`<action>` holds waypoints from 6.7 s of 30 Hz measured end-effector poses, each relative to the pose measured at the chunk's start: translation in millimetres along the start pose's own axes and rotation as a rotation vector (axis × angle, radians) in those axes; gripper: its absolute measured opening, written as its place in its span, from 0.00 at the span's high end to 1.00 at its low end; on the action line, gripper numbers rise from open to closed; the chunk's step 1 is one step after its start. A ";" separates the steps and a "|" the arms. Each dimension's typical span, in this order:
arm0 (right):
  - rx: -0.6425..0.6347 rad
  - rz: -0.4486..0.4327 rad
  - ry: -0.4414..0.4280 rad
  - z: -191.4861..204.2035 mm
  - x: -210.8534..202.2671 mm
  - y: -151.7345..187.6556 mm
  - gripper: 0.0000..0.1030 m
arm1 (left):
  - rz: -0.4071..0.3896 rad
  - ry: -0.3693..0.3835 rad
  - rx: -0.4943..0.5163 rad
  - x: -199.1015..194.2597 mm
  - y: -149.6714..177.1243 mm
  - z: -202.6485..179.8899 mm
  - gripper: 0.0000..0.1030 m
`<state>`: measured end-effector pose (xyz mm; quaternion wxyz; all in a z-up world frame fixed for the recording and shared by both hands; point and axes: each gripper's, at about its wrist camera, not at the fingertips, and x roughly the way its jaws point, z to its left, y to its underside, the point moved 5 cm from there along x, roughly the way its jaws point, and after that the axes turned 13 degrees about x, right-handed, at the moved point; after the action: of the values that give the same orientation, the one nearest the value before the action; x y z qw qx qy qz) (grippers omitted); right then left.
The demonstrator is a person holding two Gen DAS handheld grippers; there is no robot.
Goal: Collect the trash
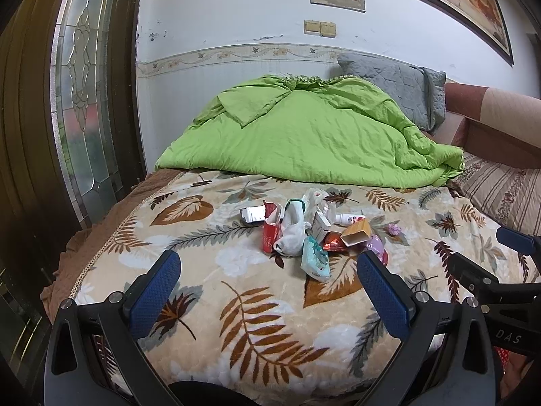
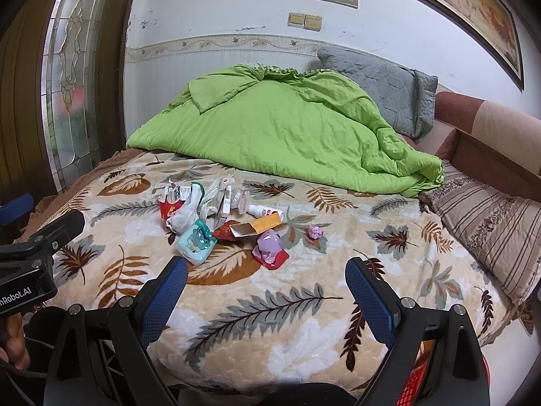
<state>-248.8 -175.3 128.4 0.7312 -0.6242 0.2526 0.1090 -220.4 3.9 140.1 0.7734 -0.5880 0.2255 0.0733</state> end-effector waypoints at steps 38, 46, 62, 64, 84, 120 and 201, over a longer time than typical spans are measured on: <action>0.008 0.107 -0.015 5.9 37.1 15.2 0.08 | 0.088 0.036 -0.040 37.4 25.0 10.2 0.00; 0.036 0.184 -0.096 13.1 62.6 18.3 0.08 | 0.129 0.085 -0.080 58.3 29.0 22.6 0.00; 0.079 0.431 -0.298 84.4 181.5 24.8 0.23 | 0.231 0.177 -0.135 133.4 25.5 60.2 0.34; 0.027 0.428 -0.274 99.0 194.0 29.4 0.24 | 0.237 0.180 -0.133 142.6 24.3 63.9 0.35; 0.133 0.289 -0.212 45.7 187.9 14.6 0.87 | 0.307 0.241 -0.066 251.2 4.2 15.8 0.41; 0.193 0.190 -0.293 18.3 99.6 16.9 0.87 | 0.112 0.110 0.089 113.4 7.0 -31.6 0.86; 0.738 0.077 0.135 -337.2 -73.4 93.0 0.87 | -0.037 0.593 0.582 -5.3 -21.2 -367.0 0.86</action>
<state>-433.9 -472.0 54.3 0.8841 -0.3146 0.3456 -0.0032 -313.5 -347.5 85.1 0.8100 -0.3443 0.4393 -0.1797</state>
